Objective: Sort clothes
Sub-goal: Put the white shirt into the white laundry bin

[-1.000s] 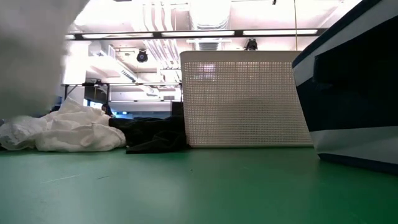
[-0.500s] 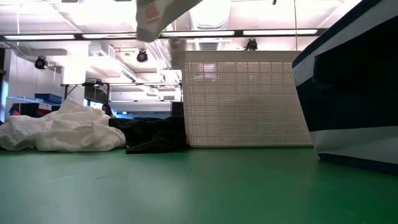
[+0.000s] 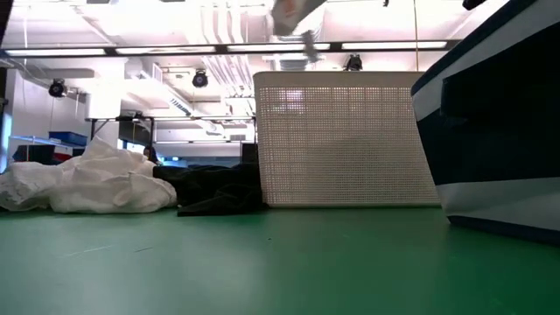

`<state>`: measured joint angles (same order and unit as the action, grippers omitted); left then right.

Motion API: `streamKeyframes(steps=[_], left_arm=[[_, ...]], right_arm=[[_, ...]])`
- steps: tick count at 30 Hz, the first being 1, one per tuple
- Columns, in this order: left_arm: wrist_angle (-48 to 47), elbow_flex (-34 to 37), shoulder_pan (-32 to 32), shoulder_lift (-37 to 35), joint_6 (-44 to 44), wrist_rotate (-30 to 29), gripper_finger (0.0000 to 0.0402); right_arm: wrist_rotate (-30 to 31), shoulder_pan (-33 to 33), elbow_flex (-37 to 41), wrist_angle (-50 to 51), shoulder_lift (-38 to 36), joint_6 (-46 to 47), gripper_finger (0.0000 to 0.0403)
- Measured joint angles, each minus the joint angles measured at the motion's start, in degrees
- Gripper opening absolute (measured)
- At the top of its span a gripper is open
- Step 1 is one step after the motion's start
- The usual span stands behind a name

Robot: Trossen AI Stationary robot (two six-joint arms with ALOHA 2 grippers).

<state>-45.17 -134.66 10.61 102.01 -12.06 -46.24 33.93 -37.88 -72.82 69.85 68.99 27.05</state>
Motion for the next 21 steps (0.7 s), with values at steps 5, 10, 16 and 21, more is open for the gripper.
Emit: streamKeyframes(steps=[5, 10, 16, 21], left_arm=[[6.81, 0.11, -7.38, 0.72, -3.55, 7.11, 0.0000], [9.39, 0.17, -14.17, 2.38, -2.82, 12.87, 0.0000], [10.75, 0.17, -21.02, 6.48, -1.96, 14.28, 0.0000], [10.84, 0.08, -24.79, 10.43, 0.43, 14.30, 0.0000]], right_arm=[[0.00, 0.01, 0.09, -0.04, -0.04, 0.00, 0.0012], [0.02, 0.01, 0.14, -0.04, -0.04, 0.73, 0.0012], [0.02, 0.01, 0.92, -0.01, -0.04, 2.40, 0.0012], [0.04, 0.01, 1.48, -0.07, -0.04, 3.75, 0.0012]])
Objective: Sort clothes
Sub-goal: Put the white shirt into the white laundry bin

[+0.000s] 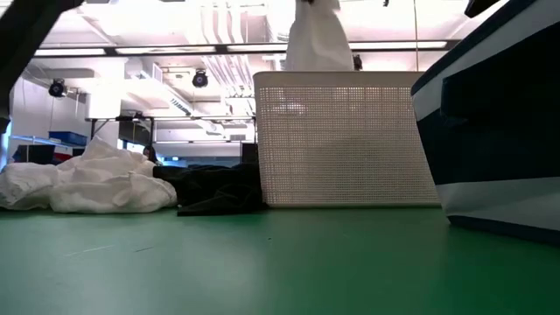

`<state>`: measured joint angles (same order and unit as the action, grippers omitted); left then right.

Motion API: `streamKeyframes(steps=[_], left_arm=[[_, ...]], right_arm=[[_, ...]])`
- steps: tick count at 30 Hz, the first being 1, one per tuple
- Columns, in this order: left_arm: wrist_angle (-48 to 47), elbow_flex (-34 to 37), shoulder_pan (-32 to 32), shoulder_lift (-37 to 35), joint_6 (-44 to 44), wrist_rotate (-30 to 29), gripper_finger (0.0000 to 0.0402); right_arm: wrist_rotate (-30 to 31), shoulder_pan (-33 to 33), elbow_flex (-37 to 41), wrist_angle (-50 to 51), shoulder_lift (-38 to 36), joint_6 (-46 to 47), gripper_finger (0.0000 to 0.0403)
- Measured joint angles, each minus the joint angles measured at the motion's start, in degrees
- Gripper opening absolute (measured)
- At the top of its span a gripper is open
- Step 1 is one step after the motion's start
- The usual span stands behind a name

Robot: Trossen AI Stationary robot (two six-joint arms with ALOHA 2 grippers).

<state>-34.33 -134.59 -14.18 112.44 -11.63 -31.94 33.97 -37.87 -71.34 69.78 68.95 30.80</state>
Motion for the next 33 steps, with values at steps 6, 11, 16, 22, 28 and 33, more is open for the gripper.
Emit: streamKeyframes(steps=[6, 11, 16, 22, 28, 33], left_arm=[[-0.23, -0.30, -1.72, 4.91, 0.77, 0.07, 0.0000], [-0.33, -0.30, -2.42, 8.30, 0.67, 0.11, 0.0000], [-0.97, -0.28, -3.28, 9.91, 0.75, 0.09, 0.0000], [-3.15, -0.28, -4.36, 9.99, 2.15, 0.09, 0.0000], [-8.46, -0.30, -5.09, 9.76, 2.55, 0.09, 0.0000], [-19.42, -0.35, -6.14, 9.88, 5.45, 4.71, 0.0000]], right_arm=[[0.00, 0.00, 0.28, 0.10, 0.00, 1.65, 0.0012], [0.00, 0.00, 0.38, 0.04, 0.00, 1.80, 0.0012], [0.00, 0.00, 0.40, 0.00, 0.00, 2.40, 0.0012], [0.00, 0.00, 0.45, 0.00, 0.00, 2.65, 0.0012], [0.00, 0.00, 0.52, -0.01, 0.02, 2.65, 0.0012], [0.00, 0.00, 0.66, -0.05, 0.02, 2.65, 0.0012]])
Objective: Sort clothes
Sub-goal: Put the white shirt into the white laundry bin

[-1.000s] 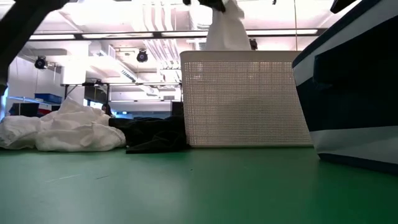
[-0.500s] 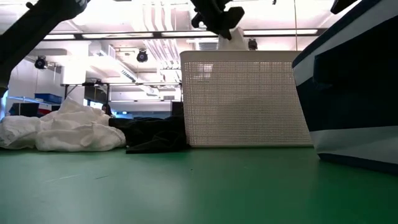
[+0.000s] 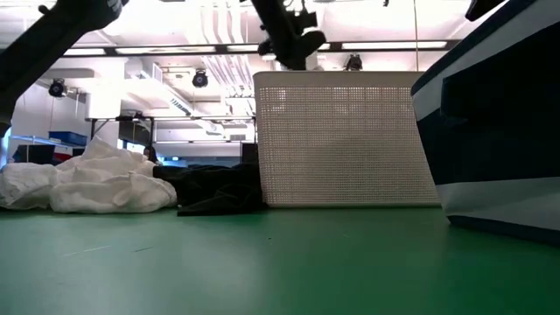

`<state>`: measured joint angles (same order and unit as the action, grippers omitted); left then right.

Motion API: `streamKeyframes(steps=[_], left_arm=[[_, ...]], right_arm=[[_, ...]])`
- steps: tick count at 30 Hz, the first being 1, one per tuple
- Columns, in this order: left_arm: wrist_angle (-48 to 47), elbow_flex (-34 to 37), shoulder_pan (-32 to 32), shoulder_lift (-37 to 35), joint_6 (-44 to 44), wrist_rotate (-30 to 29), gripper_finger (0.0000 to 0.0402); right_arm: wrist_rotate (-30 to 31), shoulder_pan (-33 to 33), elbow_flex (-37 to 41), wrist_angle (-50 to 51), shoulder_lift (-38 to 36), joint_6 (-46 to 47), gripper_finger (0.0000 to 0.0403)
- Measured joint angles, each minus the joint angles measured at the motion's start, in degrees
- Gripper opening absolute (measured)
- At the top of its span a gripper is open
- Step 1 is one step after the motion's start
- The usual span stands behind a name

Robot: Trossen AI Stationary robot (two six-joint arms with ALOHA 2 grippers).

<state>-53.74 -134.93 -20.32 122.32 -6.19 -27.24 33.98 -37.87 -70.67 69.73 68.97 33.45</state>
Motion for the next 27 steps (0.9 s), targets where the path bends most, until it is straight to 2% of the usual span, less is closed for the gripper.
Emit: streamKeyframes(steps=[4, 6, 11, 19, 22, 27], left_arm=[[-7.71, 0.00, -1.00, 0.02, 3.25, 12.87, 0.0000], [-10.93, 0.01, -1.27, 0.02, 4.57, 17.14, 0.0000], [-14.85, 0.04, -1.65, 0.02, 6.78, 17.76, 0.0000], [-14.64, 0.04, -1.59, 0.02, 7.82, 17.51, 0.0006], [-14.64, 0.04, -1.63, 0.04, 8.83, 17.41, 0.0031], [-14.64, 0.05, -1.61, 0.04, 9.71, 17.35, 0.0101]], right_arm=[[0.02, 0.00, 0.00, -0.02, 0.00, -0.04, 0.0012], [0.00, 0.02, 0.00, -0.04, 0.00, -0.07, 0.0012], [0.02, 0.02, 0.00, -0.15, 0.00, -0.03, 0.0012], [0.02, 0.02, 0.00, -0.15, 0.00, -0.02, 0.0012], [0.02, 0.02, 0.00, -0.15, 0.00, -0.02, 0.0012], [0.02, 0.02, 0.00, -0.15, 0.00, -0.02, 0.0012]])
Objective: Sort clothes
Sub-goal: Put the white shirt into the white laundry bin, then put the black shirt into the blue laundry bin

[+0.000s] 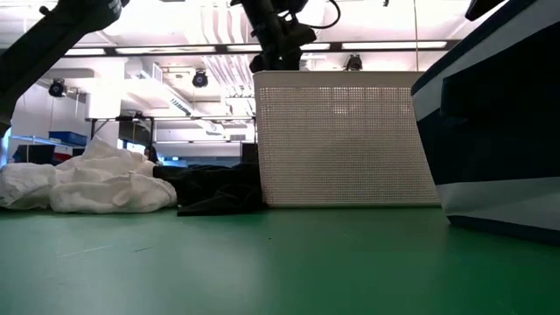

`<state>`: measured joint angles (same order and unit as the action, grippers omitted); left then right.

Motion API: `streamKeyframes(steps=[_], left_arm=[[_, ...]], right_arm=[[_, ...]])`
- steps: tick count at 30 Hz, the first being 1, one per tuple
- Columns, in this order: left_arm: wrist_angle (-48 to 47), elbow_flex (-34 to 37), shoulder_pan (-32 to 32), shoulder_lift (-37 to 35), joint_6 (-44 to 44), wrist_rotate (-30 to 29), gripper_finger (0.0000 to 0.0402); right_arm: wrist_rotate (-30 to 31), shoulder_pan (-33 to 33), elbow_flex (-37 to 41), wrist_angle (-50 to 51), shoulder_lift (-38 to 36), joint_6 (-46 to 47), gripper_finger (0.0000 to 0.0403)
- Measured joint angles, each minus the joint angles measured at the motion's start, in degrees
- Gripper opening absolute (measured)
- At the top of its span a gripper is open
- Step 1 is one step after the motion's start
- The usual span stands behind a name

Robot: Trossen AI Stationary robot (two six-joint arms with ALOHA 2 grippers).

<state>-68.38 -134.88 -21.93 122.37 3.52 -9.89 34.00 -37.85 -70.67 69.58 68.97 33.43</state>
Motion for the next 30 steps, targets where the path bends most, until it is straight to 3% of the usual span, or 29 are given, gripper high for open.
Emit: streamKeyframes(steps=[7, 13, 25, 30], left_arm=[[0.17, 0.01, 0.00, 0.00, 0.05, -0.11, 0.0198], [0.24, 0.01, 0.00, 0.02, 0.05, -0.17, 0.0248], [2.89, -0.01, 2.25, -1.96, -1.48, -1.01, 0.0263], [3.23, -0.03, 6.83, -5.46, -2.25, -10.16, 0.0263]], right_arm=[[0.00, 0.00, 0.00, 0.00, 0.00, 0.02, 0.0012], [0.00, 0.00, 0.00, 0.00, 0.00, 0.02, 0.0012], [0.00, 0.02, 0.00, -0.02, 0.00, 0.02, 0.0012], [0.02, 0.01, 0.00, -0.02, 0.02, 0.02, 0.0012]])
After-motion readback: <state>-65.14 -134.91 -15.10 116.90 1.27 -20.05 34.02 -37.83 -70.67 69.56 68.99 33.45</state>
